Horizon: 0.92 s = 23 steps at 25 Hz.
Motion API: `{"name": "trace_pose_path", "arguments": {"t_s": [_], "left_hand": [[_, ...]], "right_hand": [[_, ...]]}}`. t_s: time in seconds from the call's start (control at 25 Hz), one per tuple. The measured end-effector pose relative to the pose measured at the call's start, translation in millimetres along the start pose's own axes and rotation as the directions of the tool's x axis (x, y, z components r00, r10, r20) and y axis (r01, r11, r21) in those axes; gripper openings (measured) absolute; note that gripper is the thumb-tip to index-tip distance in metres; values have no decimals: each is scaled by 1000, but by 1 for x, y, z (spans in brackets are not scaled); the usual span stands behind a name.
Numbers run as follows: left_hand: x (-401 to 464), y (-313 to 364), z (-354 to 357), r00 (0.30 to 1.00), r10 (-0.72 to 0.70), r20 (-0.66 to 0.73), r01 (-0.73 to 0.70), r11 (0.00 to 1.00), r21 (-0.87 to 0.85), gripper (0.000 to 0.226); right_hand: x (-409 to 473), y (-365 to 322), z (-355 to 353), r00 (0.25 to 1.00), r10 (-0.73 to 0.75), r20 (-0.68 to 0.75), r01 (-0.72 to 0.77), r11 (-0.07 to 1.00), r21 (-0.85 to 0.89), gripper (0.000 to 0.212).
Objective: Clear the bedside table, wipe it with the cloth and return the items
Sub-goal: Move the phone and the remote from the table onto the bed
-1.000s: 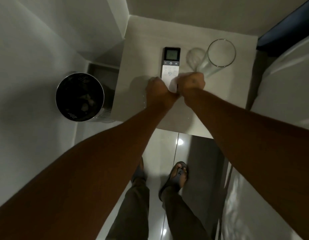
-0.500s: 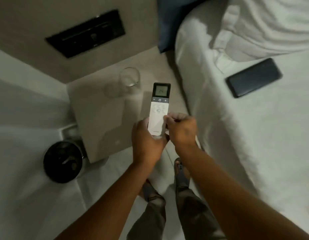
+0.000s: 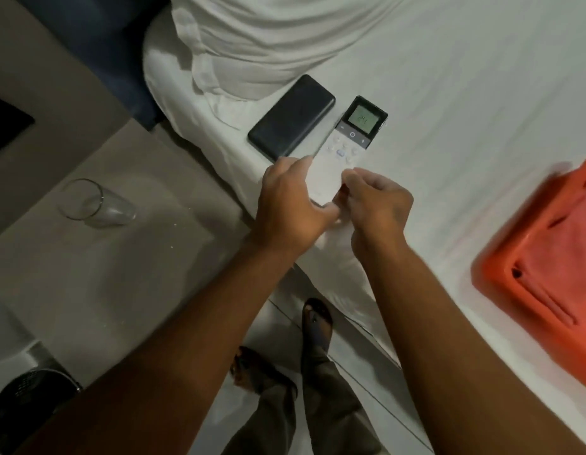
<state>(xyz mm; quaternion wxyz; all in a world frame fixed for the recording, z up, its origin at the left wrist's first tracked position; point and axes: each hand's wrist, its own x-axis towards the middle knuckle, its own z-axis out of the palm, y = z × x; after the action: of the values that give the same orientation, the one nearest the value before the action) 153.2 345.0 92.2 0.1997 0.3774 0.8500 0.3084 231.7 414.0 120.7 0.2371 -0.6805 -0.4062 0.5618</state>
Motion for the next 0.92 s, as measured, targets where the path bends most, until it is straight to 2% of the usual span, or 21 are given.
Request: {"name": "trace_pose_path", "arguments": {"t_s": [0.08,0.16,0.24,0.36,0.44,0.48,0.56,0.64,0.68,0.72,0.76,0.8,0.84,0.92], "left_hand": [[9,-3,10,1000,-25,17,25,999,29,63],[12,-5,13,1000,-23,13,22,999,22,65],[8,-6,8,1000,-18,17,18,1000,-21,70],[-10,-28,-16,999,-49,-11,47,994,-99,80],[-29,-68,-37,989,-135,-53,129,986,-102,80],[-40,-94,-49,971,-226,-73,218,971,-95,78],[-56,-145,-71,880,-468,-85,451,877,-165,72],[-66,-213,-89,699,-711,-78,661,684,-309,76],[-72,-246,-96,607,-790,-80,706,583,-403,88],[-81,-282,-99,546,-831,-106,702,523,-482,103],[-84,-310,-101,514,-848,-131,688,499,-527,111],[-84,-326,-104,517,-844,-141,681,506,-529,108],[-80,-337,-106,543,-829,-133,672,525,-522,99],[-58,-350,-109,595,-792,-140,623,564,-542,87]], "right_hand": [[12,1,4,1000,-2,-11,2,999,-54,27],[16,1,6,1000,-4,-11,3,997,-79,31],[14,-2,5,997,-66,-28,62,989,-136,32],[-2,-10,12,928,-370,-34,344,892,-294,6],[-26,-9,36,852,-513,102,517,795,-318,5],[-37,-4,57,823,-535,194,568,765,-302,5],[-54,14,104,796,-476,374,584,766,-267,15],[-67,49,162,746,-322,583,527,821,-221,21],[-70,74,190,698,-266,665,522,825,-218,21],[-72,101,218,650,-217,729,553,792,-257,22],[-70,122,241,631,-176,755,592,739,-322,26],[-67,139,261,600,-154,785,648,668,-365,34],[-62,155,279,584,-142,800,694,599,-400,42],[-50,174,309,590,-153,793,722,540,-433,52]]}}
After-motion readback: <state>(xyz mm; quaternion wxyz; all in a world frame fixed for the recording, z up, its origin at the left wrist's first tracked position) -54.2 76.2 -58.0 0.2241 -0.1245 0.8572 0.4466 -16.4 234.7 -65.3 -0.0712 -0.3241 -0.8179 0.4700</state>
